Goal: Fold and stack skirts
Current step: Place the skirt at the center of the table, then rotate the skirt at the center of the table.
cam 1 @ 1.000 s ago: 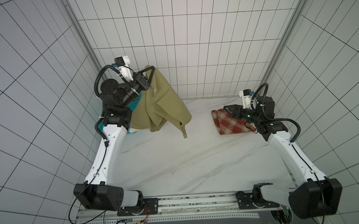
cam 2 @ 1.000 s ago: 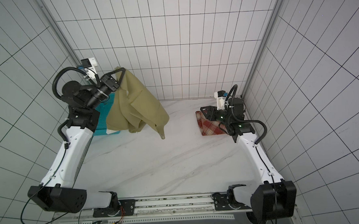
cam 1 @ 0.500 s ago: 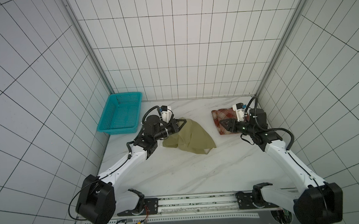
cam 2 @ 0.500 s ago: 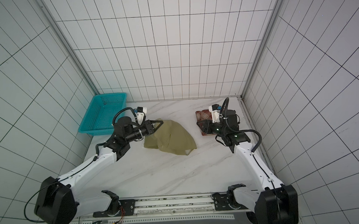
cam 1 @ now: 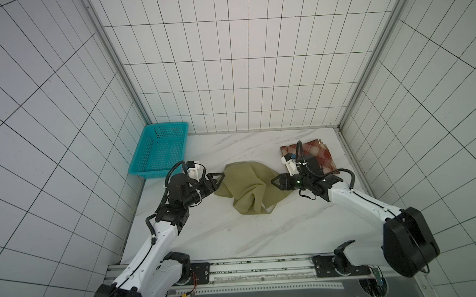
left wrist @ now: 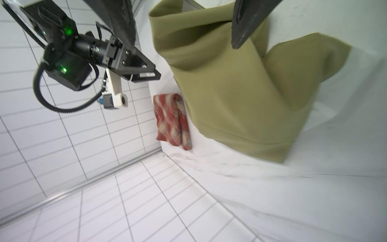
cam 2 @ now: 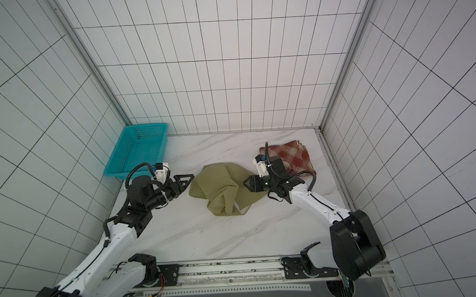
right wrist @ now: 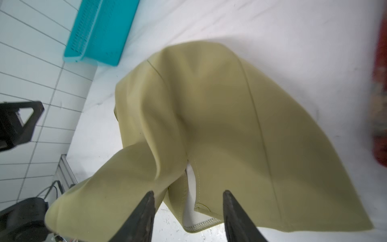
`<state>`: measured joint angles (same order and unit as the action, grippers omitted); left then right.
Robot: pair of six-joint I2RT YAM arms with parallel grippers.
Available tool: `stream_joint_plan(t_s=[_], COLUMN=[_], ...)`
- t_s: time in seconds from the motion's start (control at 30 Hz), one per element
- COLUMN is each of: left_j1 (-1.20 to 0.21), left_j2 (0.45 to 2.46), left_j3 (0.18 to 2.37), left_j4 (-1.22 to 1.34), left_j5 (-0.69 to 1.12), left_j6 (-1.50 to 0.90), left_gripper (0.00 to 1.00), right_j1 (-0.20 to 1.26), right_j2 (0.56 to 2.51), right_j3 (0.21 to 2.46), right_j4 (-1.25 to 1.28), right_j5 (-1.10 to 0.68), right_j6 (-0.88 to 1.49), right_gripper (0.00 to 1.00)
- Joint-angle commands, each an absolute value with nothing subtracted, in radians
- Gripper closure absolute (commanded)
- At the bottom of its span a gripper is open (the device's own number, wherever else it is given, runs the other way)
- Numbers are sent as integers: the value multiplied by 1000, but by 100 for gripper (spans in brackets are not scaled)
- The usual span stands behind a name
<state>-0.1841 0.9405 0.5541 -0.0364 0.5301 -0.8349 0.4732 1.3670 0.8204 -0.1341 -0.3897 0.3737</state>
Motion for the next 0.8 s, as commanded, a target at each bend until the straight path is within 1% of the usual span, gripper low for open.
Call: stream_joint_plan(t_s=[0.0, 0.07, 0.13, 0.2, 0.3, 0.4, 0.5, 0.57, 0.6, 0.63, 0.67, 0.7, 0.77], left_j1=[-148, -144, -143, -146, -145, -157, -173, -185, -192, -198, -203, -208, -220], left_j2=[1027, 1108, 1204, 1306, 1416, 1483, 1509, 1504, 1496, 1488, 1474, 1461, 1439], left_j3=[534, 540, 569, 612, 643, 650, 632, 604, 583, 565, 541, 516, 474], left_j4=[-108, -60, -4, 7, 41, 67, 80, 98, 113, 123, 135, 151, 177], left_j5=[491, 470, 490, 480, 466, 466, 463, 464, 466, 467, 464, 461, 463], left_j6=[-783, -785, -778, -765, -750, -736, -729, -735, -739, -744, -752, -764, -788], left_gripper=[29, 29, 29, 29, 25, 26, 31, 38, 44, 52, 63, 71, 81], right_j1=[555, 599, 632, 645, 646, 644, 642, 639, 638, 638, 637, 635, 631], right_j2=[1455, 1534, 1607, 1653, 1702, 1758, 1823, 1870, 1895, 1917, 1942, 1968, 2012], right_j3=[972, 1037, 1088, 1094, 1095, 1129, 1174, 1215, 1239, 1259, 1289, 1318, 1375], right_j4=[-131, -138, -159, -135, -98, -95, -91, -91, -91, -91, -91, -92, -97], right_j5=[-313, -311, -305, -294, -278, -226, -185, -183, -183, -179, -174, -171, -183], right_j6=[321, 305, 293, 311, 327, 315, 289, 265, 249, 236, 223, 212, 188], right_gripper=[47, 47, 46, 44, 41, 41, 42, 46, 49, 51, 55, 58, 63])
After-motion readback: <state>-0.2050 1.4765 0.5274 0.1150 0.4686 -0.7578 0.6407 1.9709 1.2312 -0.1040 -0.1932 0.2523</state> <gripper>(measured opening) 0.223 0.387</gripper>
